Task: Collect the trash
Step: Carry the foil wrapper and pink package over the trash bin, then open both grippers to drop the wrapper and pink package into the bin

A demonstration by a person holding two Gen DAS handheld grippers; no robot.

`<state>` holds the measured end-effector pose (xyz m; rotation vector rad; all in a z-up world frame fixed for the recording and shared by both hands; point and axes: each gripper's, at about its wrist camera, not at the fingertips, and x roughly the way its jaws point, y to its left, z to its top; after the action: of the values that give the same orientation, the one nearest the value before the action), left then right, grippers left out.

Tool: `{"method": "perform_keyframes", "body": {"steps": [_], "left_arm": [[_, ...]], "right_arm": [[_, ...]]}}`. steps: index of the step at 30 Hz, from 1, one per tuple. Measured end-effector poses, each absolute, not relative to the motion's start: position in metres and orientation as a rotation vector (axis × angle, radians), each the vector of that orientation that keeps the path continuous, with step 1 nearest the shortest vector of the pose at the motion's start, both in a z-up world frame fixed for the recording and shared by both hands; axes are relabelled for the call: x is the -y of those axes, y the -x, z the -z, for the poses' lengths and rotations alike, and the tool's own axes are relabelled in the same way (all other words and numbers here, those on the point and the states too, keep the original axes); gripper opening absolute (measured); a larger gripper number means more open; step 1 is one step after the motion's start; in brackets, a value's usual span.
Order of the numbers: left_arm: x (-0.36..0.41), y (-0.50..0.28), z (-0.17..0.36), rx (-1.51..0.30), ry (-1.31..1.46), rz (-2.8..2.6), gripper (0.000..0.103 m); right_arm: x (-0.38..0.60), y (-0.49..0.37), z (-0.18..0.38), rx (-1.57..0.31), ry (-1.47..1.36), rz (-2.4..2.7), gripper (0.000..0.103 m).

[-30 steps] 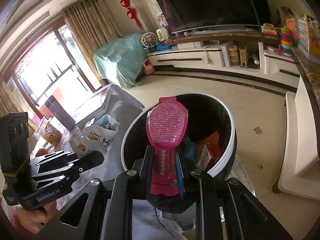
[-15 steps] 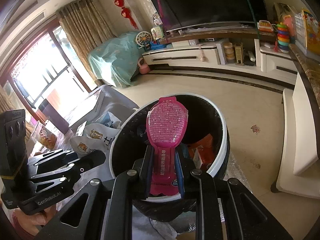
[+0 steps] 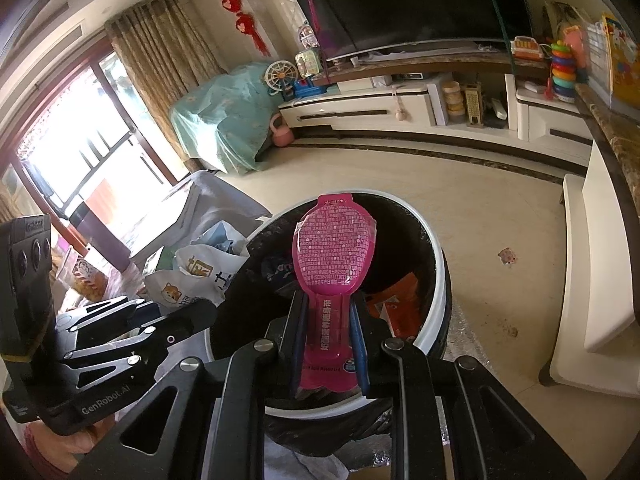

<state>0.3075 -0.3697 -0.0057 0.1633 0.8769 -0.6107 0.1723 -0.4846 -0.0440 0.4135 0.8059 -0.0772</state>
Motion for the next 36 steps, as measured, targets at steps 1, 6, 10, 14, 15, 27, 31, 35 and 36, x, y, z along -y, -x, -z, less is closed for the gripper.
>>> {"method": "perform_keyframes", "body": {"steps": [1,6,10,14,15,27,31,35,36], "left_arm": [[0.370,-0.306,0.007,-0.878,-0.164,0.610,0.023],[0.373,-0.312,0.010,-0.890,-0.168,0.606,0.023],[0.377,-0.316,0.011,-0.897,-0.171,0.602,0.023],[0.380,-0.320,0.011,-0.901,-0.176,0.597,0.023],[0.381,-0.320,0.011,-0.902,-0.177,0.595,0.023],[0.390,-0.325,0.013,-0.907,-0.193,0.587,0.023],[0.392,-0.327,0.014,-0.914,-0.191,0.587,0.023],[0.391,-0.330,0.014,-0.919,-0.189,0.590,0.024],[0.391,-0.330,0.014,-0.918,-0.189,0.590,0.024]], "right_arm": [[0.485,-0.173,0.044,-0.807,-0.413,0.078,0.020],[0.485,-0.175,0.043,-0.811,-0.414,0.079,0.020],[0.485,-0.177,0.043,-0.813,-0.414,0.079,0.020],[0.485,-0.179,0.044,-0.818,-0.414,0.079,0.020],[0.485,-0.180,0.044,-0.821,-0.414,0.080,0.020],[0.492,-0.185,0.048,-0.835,-0.428,0.082,0.020],[0.492,-0.188,0.049,-0.838,-0.427,0.083,0.020],[0.491,-0.189,0.048,-0.840,-0.427,0.082,0.020],[0.491,-0.190,0.048,-0.841,-0.426,0.081,0.020]]}}
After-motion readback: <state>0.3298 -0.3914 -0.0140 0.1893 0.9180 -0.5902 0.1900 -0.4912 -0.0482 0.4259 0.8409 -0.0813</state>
